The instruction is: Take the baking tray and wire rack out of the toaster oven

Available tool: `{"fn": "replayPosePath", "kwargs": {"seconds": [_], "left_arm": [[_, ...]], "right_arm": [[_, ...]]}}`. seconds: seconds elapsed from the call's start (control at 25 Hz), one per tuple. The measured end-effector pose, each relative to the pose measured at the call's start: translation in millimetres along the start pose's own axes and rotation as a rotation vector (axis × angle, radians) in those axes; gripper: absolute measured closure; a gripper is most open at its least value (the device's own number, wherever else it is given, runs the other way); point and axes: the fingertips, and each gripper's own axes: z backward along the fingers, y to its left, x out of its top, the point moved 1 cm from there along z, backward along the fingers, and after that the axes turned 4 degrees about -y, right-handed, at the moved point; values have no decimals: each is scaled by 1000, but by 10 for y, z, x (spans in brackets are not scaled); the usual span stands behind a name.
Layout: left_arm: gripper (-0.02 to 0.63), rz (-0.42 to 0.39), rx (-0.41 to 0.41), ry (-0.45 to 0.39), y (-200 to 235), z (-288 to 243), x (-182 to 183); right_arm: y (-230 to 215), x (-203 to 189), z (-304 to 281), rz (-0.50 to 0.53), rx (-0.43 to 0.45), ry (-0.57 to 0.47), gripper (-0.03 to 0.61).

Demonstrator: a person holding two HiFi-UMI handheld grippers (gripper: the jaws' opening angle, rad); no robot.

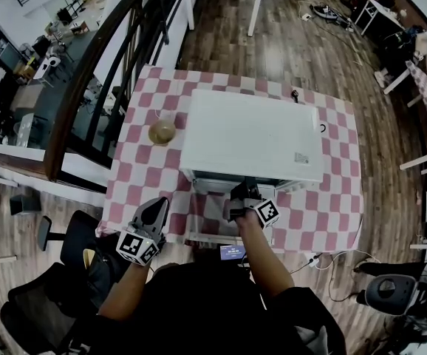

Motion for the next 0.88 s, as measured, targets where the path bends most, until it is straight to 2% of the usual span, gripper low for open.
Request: {"fn": "replayPosePath", "kwargs": {"seconds": [0.24,0.48,0.88], "left_arm": [[620,9,-2,9,-49,-26,-20],[620,16,-1,23,-73,-29,-68],[620,14,0,0,-76,-41,-18]], "right_arm": [[67,23,-65,10,45,-1,456],[19,53,-236,-25,19,-9,461],[22,25,-158,-84,18,-6,482]]}}
